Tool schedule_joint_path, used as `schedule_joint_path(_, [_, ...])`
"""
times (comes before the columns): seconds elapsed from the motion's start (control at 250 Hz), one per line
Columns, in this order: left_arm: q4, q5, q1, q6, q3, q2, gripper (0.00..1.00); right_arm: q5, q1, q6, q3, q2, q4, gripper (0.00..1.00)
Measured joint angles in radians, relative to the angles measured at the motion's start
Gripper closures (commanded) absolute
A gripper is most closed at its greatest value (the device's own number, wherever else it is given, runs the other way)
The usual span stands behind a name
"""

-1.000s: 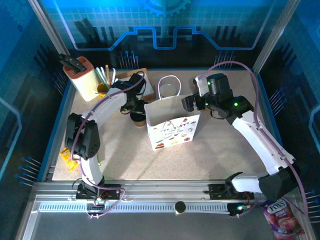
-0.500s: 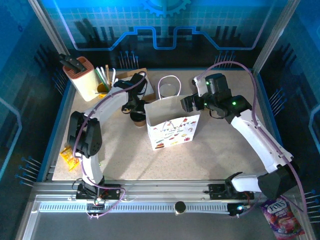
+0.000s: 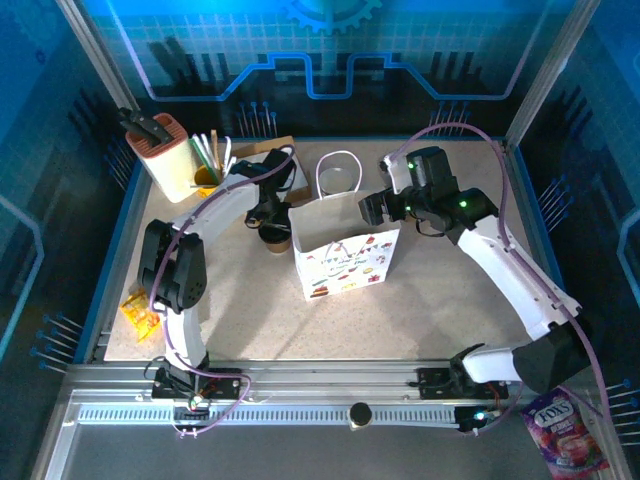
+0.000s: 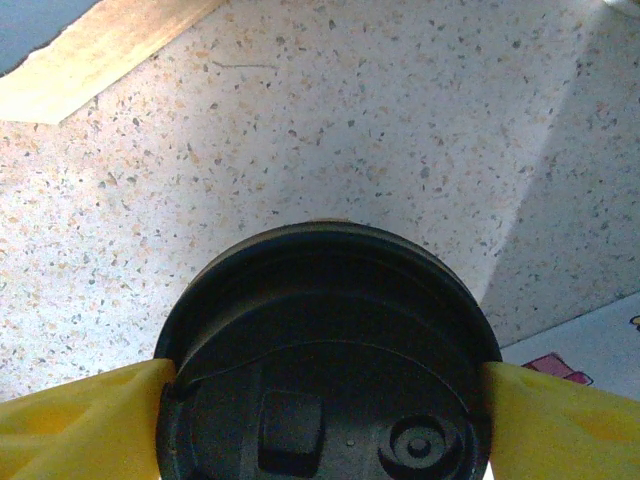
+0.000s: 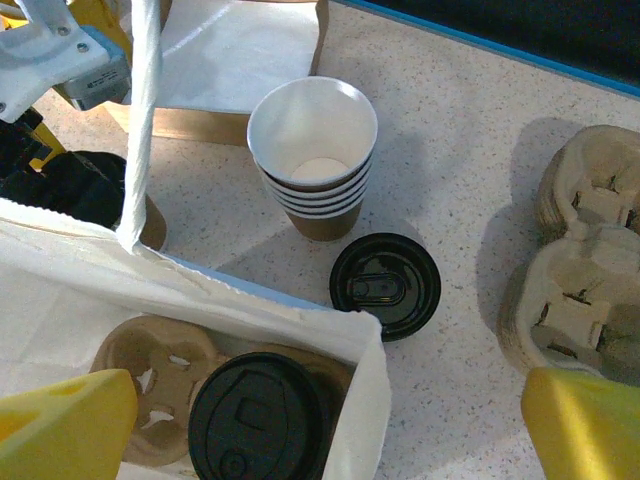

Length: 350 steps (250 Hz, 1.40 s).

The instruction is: Pack the takeout coffee

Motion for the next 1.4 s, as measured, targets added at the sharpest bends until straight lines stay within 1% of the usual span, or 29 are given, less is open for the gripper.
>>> schedule_joint_path(0.448, [-0.115,0.002,0.040,0.014,-0.063,-0.059,0.20,-0.011,0.000,0.000,0.000,0.000,-0.002,0.01])
schedule_joint_path(1.275, [-0.111,0.047,0.057,0.014,-0.089,-0.074,0.21,-0.015,0.000,0.000,0.000,0.011,-0.003,0.01])
schedule_joint_path(1.398, [-0.111,0.047,0.058,0.015,-0.089,-0.074,0.24,-0.015,0.000,0.000,0.000,0.011,-0.003,0.01])
